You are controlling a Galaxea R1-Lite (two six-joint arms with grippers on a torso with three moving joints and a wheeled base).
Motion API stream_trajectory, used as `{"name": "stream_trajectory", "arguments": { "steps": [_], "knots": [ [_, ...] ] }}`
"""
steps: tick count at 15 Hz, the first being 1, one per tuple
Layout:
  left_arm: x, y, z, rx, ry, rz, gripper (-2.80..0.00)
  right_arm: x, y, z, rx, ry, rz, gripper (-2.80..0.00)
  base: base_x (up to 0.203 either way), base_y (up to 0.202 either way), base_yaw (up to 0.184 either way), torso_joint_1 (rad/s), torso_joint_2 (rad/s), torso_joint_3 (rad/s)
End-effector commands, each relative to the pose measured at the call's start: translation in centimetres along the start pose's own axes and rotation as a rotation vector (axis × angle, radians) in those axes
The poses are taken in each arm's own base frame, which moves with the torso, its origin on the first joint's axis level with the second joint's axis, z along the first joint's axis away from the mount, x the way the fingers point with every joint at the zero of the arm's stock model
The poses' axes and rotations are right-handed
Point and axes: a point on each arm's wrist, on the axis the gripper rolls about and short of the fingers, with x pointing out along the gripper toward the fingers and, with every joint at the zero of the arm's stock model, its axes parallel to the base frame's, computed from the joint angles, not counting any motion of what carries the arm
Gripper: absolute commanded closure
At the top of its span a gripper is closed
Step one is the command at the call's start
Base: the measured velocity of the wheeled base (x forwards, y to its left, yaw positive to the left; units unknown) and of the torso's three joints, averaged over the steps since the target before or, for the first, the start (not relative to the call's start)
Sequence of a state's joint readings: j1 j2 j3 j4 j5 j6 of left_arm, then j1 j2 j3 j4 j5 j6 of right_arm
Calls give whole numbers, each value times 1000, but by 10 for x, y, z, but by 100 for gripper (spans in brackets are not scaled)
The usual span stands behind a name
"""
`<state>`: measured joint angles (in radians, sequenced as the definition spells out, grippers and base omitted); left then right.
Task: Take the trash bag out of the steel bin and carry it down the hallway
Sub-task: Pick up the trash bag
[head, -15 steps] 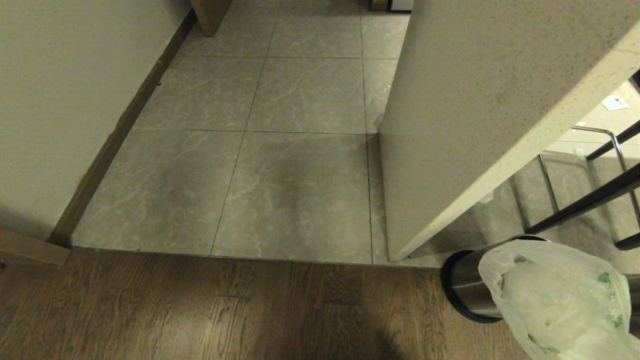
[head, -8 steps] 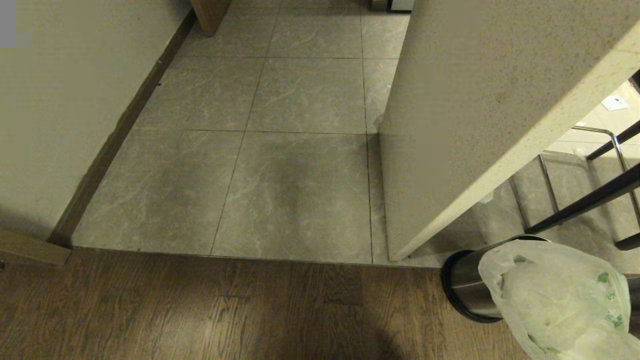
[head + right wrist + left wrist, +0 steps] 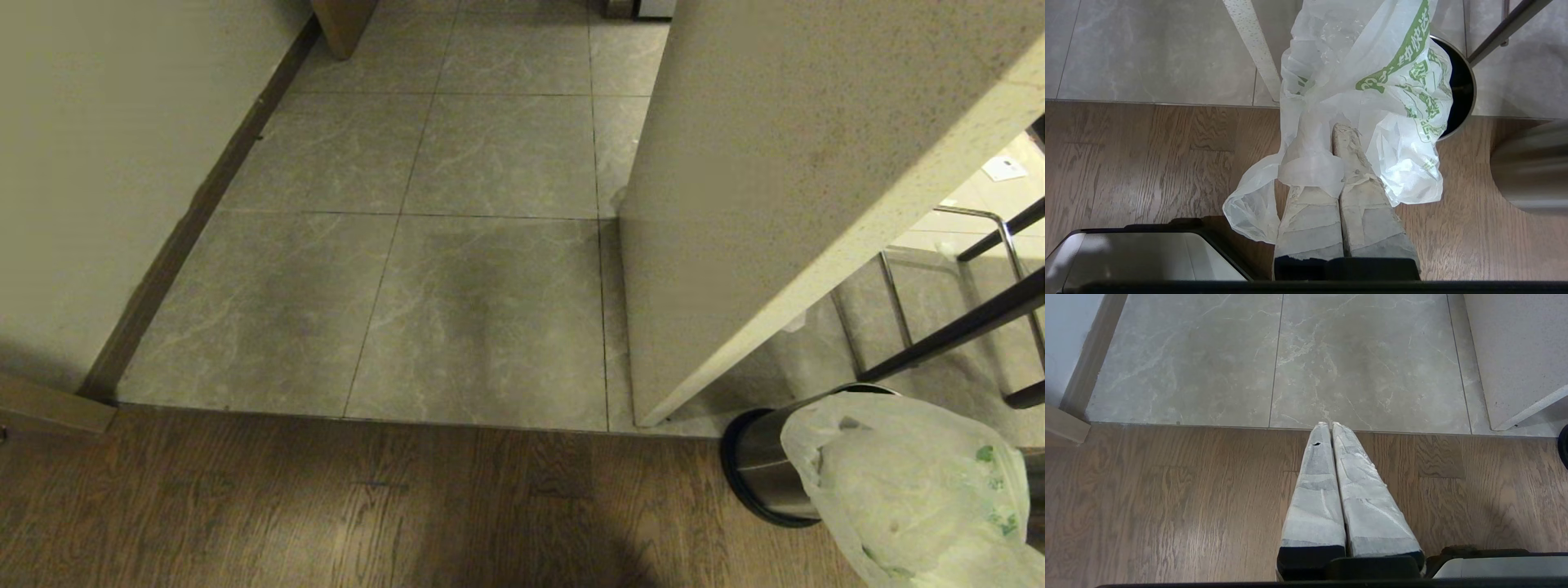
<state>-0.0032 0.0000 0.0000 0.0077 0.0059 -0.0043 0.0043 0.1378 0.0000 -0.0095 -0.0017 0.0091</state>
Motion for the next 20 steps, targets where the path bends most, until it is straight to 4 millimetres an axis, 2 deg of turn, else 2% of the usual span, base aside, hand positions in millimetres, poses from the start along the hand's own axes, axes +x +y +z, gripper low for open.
{"name": "stream_trajectory", "arguments": {
  "steps": [1, 20],
  "knots": [
    [0, 0, 0, 0, 0, 0, 0, 1, 0, -2, 0, 10, 0, 0, 0, 0, 0, 0, 0, 0],
    [0, 0, 0, 0, 0, 0, 0, 0, 0, -1, 0, 7, 0, 0, 0, 0, 0, 0, 0, 0]
  ]
}}
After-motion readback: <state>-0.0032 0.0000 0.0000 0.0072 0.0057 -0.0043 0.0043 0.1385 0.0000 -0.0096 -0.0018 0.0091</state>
